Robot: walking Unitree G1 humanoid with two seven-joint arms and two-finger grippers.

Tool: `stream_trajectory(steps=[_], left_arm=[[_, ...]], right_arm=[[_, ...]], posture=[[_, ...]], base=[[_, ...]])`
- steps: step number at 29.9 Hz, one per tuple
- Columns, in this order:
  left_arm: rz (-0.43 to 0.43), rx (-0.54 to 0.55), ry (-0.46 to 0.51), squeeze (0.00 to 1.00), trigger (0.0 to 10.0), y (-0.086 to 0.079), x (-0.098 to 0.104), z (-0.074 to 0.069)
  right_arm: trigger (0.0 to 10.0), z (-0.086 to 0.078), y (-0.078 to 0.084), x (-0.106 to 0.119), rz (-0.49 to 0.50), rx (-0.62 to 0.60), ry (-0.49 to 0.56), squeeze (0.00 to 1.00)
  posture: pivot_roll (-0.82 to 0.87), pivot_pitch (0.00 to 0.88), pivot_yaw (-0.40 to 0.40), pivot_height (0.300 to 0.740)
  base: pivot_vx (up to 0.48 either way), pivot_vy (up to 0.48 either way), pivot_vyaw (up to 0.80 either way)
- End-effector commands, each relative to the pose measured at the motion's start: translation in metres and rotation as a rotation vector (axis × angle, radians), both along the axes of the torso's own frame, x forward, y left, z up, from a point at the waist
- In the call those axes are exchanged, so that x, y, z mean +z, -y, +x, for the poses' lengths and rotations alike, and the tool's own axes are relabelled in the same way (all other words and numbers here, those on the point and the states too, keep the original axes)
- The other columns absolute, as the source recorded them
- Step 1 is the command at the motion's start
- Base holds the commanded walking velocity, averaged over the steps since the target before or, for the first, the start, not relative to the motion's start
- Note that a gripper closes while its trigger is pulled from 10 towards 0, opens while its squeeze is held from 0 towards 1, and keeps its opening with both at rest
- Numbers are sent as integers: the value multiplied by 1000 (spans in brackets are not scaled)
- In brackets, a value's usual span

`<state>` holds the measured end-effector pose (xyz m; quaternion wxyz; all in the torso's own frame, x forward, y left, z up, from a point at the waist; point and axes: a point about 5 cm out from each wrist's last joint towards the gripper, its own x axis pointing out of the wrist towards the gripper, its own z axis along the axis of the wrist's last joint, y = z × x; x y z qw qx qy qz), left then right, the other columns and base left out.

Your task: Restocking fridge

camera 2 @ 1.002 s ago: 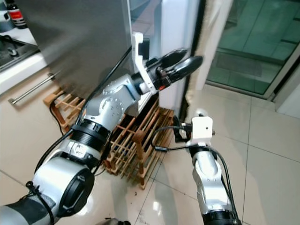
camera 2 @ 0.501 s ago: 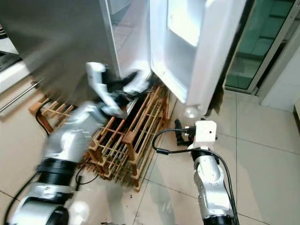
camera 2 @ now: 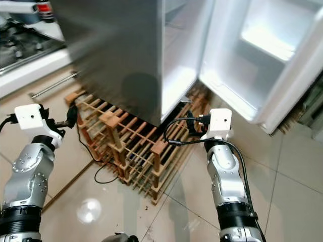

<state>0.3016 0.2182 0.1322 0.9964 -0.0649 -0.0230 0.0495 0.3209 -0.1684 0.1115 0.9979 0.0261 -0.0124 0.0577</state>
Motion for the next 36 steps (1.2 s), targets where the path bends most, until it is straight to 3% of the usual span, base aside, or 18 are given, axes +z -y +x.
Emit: stream_trajectory(steps=[1, 10, 14, 24, 36], left_arm=[[25, -19, 18, 0, 10000, 7, 3, -1], [80, -25, 17, 0, 10000, 22, 2, 0], [136, -37, -22, 0, 10000, 29, -2, 2], [148, -54, -44, 0, 10000, 38, -4, 10], [149, 1, -98, 0, 10000, 38, -11, 19]], right_arm=[[10000, 2, 0, 1, 7, 5, -4, 0], [10000, 2, -16, 0, 33, 74, 1, 0], [10000, 3, -16, 0, 30, 75, 2, 0], [10000, 3, -15, 1, 22, 71, 9, 0], [10000, 1, -5, 0, -2, 36, 10, 0]], posture=[[-26, 0, 25, 740], [-37, 0, 31, 740], [-43, 0, 34, 740], [-59, 0, 44, 740], [-80, 0, 52, 740]], base=[[0, 0, 525], [0, -49, 528], [60, -430, 528], [258, -401, 511], [264, -397, 317]])
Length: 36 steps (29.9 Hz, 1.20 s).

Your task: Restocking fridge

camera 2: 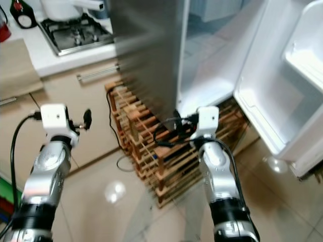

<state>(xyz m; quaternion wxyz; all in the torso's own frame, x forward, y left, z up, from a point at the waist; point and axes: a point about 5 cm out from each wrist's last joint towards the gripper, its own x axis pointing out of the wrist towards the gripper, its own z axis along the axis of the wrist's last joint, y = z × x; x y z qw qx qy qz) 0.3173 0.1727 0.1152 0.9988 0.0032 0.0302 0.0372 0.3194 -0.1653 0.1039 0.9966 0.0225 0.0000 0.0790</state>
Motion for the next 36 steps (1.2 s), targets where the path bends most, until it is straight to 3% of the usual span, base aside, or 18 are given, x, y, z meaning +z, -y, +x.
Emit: stream_trajectory(steps=[1, 6, 13, 16, 22, 26, 29, 33, 34, 36], left_arm=[[26, 10, 23, 0, 10000, -5, 7, 4], [-3, -22, 47, 0, 10000, 0, 10, 3], [-30, -3, 64, 0, 10000, -7, 10, 0], [-42, -10, 59, 0, 10000, -7, 9, 0], [-48, -37, 53, 0, 10000, -1, 7, 1], [-56, -60, 55, 0, 10000, 4, 8, 3], [-57, -62, 57, 0, 10000, 5, 8, 4], [-61, -60, 60, 0, 10000, 6, 8, 4], [-58, -63, 59, 0, 10000, 7, 7, 4], [-55, -63, 60, 0, 10000, 7, 7, 4]], right_arm=[[10000, 3, 2, 7, -1, -33, 28, 0], [10000, 3, 13, 8, -1, -75, 29, 0], [10000, -8, 33, 4, -35, -122, 19, 0], [10000, -15, 47, -3, -119, -218, -30, 0], [10000, -19, 57, 5, -127, -306, -8, 0], [10000, -19, 73, 7, -164, -380, -10, 0], [10000, -15, 62, 13, -150, -314, 15, 0], [10000, -10, 32, 21, -84, -157, 58, 0], [10000, -8, 16, 24, -84, -71, 77, 0], [10000, -7, 8, 24, -73, -41, 76, 0]], posture=[[-81, 0, 52, 740], [-82, 0, 51, 740], [-86, 0, 45, 740], [-95, 0, 48, 740], [-112, 0, 61, 740], [-119, 0, 64, 740], [-120, 0, 64, 740], [-120, 0, 63, 740], [-117, 0, 63, 740], [-115, 0, 61, 740]], base=[[244, -412, 0], [0, -240, 0], [0, 0, 0], [0, 0, 0], [0, 0, 0], [0, 0, 0], [0, 0, 0], [0, 0, 0], [0, 0, 700], [0, 0, 669]])
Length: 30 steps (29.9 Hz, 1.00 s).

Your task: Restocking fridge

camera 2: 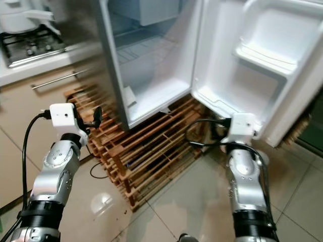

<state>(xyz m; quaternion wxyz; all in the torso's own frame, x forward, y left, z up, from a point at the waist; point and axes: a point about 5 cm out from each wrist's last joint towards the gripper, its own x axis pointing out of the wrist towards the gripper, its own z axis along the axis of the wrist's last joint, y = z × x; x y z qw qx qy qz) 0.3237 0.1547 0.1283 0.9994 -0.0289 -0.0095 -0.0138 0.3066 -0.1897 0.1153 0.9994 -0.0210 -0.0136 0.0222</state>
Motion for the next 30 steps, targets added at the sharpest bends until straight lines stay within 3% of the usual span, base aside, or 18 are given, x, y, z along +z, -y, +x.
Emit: stream_trajectory(steps=[1, 6, 10, 13, 15, 21, 26, 30], left_arm=[[8, 24, -18, 0, 10000, -11, -7, -3], [28, 19, -33, 0, 10000, -15, -12, -6], [93, 68, -55, 0, 10000, -27, -16, -16], [197, 172, -72, 0, 10000, -49, -17, -30], [197, 181, -63, 0, 10000, -53, -15, -35], [190, 169, -29, 0, 10000, -45, -6, -36], [196, 84, 82, 0, 10000, -23, 17, -29], [177, 58, 116, 0, 10000, -19, 26, -27]], right_arm=[[10000, 9, -29, 12, 37, 119, 33, 0], [10000, 15, -47, 11, 106, 185, 13, 0], [10000, 13, -45, 1, 150, 178, -27, 0], [10000, 9, -40, -11, 157, 171, -71, 0], [10000, 7, -38, -15, 163, 165, -86, 0], [10000, 7, -39, -21, 166, 181, -94, 0], [10000, 10, -42, -18, 168, 194, -69, 0], [10000, 12, -43, -15, 169, 194, -53, 0]], posture=[[-111, 0, 58, 740], [-80, 0, 44, 740], [-47, 0, 33, 740], [-29, 0, 25, 740], [-21, 0, 21, 740], [-13, 0, 17, 740], [-16, 0, 32, 740], [-22, 0, 45, 740]], base=[[0, 0, 600], [0, 0, 588], [0, 0, 556], [0, 0, 531], [0, 0, 534], [0, 0, 533], [0, 0, 531], [396, 148, 530]])
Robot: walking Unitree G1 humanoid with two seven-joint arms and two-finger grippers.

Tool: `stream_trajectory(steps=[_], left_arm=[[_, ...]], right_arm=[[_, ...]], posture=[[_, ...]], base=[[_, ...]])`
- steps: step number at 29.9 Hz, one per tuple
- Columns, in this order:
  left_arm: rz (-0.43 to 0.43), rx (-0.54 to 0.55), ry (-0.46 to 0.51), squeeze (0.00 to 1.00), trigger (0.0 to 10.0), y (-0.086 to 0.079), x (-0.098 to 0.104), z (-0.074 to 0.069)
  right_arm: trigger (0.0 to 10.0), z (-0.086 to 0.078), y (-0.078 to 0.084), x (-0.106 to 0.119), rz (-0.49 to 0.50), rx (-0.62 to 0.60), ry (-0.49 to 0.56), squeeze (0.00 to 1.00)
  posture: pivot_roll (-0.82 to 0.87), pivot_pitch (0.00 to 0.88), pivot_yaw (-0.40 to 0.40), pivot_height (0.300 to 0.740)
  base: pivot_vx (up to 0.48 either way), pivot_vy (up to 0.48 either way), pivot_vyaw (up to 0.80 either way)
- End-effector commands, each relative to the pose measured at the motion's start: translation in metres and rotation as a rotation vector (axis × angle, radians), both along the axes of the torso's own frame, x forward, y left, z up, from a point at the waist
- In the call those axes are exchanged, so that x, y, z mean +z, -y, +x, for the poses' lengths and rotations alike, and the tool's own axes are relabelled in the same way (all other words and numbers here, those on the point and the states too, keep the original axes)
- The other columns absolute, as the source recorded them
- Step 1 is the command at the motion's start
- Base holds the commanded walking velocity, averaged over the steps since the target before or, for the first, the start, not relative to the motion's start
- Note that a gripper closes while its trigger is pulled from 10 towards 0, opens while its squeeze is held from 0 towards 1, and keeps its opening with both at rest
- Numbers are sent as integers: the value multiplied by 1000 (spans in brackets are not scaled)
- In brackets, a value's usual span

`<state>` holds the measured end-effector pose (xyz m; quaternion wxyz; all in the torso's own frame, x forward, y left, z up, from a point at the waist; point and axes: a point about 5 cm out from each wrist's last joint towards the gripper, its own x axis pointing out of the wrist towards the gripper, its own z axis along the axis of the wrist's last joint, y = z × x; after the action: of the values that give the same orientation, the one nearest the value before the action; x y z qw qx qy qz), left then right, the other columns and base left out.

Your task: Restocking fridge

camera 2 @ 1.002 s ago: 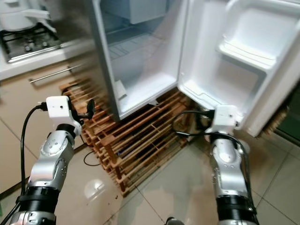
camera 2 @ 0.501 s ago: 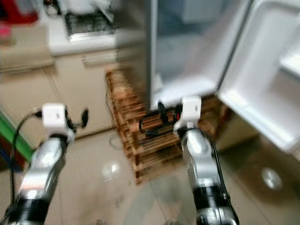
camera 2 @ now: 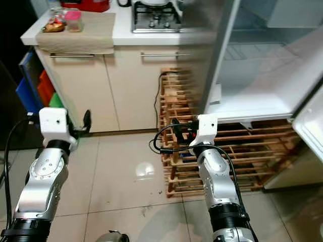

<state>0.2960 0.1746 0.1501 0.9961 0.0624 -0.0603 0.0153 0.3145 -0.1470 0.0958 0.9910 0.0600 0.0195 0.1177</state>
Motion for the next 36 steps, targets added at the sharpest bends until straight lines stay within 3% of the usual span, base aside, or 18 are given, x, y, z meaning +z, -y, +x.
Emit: stream_trajectory(steps=[1, 10, 14, 26, 28, 36], left_arm=[[-12, 0, 4, 0, 10000, 1, 3, 2], [-61, 4, -35, 0, 10000, 2, -3, 8], [-85, -15, -30, 0, 10000, 8, -3, 10], [-66, -26, -23, 0, 10000, 6, 1, 19], [1, -41, 32, 0, 10000, 3, 11, 27], [-125, -44, -11, 0, 10000, 1, 9, 36]], right_arm=[[10000, 4, -1, 5, 12, 0, 26, 0], [10000, 4, -7, 14, -8, 11, 75, 0], [10000, 4, -1, 11, -15, -20, 59, 0], [10000, 6, 6, 16, -18, -85, 91, 0], [10000, 12, 12, 30, -86, -203, 166, 0], [10000, 22, -1, 57, -64, -179, 248, 0]], posture=[[-23, 0, 47, 740], [-54, 0, 53, 740], [-60, 0, 50, 740], [-54, 0, 53, 740], [-50, 0, 51, 740], [-50, 0, 54, 740]], base=[[304, 371, 525], [300, 375, 534], [304, 371, 573], [353, 262, 0], [458, 0, 0], [459, 0, 0]])
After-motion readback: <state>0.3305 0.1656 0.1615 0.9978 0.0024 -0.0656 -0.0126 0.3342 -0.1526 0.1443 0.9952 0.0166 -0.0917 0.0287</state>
